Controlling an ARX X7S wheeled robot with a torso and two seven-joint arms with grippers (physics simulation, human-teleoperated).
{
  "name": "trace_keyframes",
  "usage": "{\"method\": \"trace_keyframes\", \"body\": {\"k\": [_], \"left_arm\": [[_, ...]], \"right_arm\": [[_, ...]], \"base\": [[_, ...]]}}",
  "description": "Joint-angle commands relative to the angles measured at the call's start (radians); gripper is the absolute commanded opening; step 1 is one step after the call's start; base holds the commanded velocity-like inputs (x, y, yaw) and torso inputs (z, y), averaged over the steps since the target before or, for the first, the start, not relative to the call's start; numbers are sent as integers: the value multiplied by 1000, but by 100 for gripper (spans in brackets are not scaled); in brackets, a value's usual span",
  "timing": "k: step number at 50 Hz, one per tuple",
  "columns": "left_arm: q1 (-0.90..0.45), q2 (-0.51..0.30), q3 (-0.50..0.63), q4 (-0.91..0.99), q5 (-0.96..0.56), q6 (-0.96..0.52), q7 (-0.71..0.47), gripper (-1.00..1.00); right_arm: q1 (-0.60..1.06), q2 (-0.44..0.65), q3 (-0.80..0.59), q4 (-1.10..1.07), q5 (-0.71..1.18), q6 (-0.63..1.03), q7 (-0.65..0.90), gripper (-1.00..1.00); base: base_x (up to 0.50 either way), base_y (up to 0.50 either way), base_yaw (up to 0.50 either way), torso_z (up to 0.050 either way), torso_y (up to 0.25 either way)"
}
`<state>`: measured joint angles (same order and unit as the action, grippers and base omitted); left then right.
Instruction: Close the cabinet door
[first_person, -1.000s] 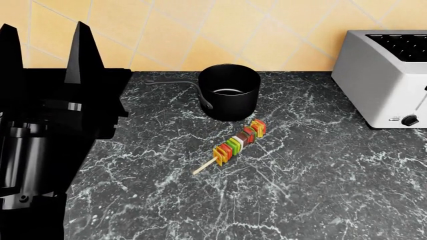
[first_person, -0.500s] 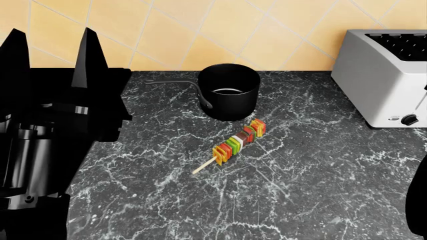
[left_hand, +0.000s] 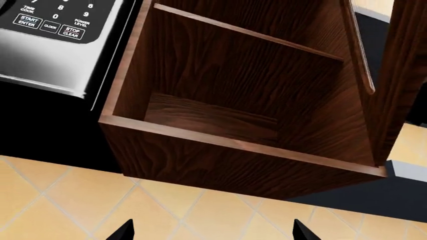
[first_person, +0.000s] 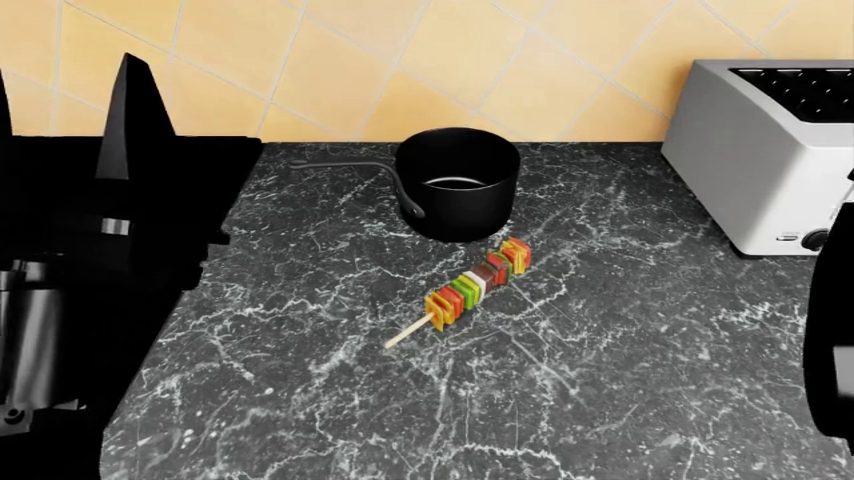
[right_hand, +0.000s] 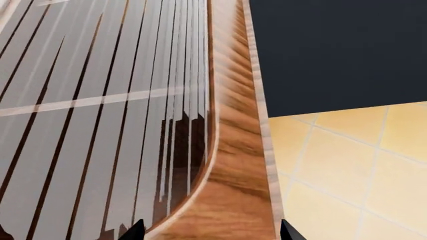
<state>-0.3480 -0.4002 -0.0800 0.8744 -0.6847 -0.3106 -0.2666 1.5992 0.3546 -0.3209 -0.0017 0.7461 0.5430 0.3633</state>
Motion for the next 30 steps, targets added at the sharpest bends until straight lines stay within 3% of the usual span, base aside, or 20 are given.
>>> {"method": "trace_keyframes", "body": {"k": [1,16,22,30], "left_arm": [[80,-87,-161,65,-77,4,-39,100],[262,-178,-441,115,-190,37,-71,100],[308,-184,-500,112,-202,51,-66,100],[376,-185,-568,114,-217,72,-47,100]], "right_arm": [[-13,-93,-56,187,-169,-112,-88,100],[2,-209,-77,416,-199,-307,-187,100],[19,-237,-80,512,-214,-375,-219,100],[103,-302,-80,798,-252,-540,-290,100]], "base": [[0,3,4,10,0],[8,2,5,2,0],[4,2,4,0,0],[7,3,5,3,0]]}}
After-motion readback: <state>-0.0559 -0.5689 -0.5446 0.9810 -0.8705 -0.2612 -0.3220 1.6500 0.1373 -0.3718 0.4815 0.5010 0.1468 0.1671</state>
